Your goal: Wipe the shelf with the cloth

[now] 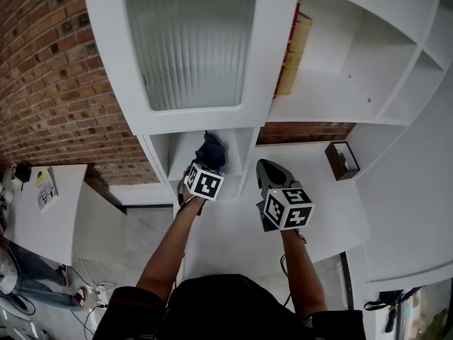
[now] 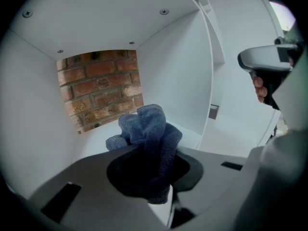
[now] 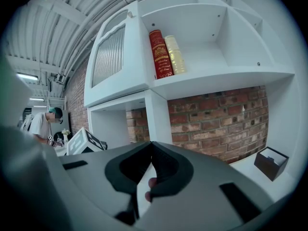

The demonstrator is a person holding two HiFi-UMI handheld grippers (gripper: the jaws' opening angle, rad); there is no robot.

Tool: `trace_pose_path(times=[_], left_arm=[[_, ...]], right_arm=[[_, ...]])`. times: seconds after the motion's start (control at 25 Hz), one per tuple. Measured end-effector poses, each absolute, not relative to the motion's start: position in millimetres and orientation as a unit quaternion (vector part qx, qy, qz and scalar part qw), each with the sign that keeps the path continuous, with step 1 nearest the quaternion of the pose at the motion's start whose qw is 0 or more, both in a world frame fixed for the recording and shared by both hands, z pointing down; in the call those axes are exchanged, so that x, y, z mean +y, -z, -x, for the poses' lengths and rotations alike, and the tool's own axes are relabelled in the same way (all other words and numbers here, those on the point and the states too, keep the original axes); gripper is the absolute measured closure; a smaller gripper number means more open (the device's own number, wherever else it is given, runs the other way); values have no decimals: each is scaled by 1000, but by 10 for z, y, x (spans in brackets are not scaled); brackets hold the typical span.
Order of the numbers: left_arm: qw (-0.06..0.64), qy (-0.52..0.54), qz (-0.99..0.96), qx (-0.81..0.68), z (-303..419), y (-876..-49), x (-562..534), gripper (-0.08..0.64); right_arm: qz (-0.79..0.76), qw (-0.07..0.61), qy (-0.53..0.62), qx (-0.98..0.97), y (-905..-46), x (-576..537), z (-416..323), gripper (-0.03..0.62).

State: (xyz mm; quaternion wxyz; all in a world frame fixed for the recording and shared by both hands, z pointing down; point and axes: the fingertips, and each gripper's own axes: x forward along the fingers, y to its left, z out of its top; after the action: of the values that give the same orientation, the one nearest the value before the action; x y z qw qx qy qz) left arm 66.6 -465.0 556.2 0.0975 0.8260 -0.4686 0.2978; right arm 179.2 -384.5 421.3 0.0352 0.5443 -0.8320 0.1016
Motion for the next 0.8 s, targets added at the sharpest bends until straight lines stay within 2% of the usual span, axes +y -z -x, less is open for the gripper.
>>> trace_pose_path(times=[0.8], left_arm=[[83, -307, -863, -392, -1297, -5533, -4702, 489]], right_arm=[[-583, 47, -107, -804, -4295, -3734, -2109, 575]])
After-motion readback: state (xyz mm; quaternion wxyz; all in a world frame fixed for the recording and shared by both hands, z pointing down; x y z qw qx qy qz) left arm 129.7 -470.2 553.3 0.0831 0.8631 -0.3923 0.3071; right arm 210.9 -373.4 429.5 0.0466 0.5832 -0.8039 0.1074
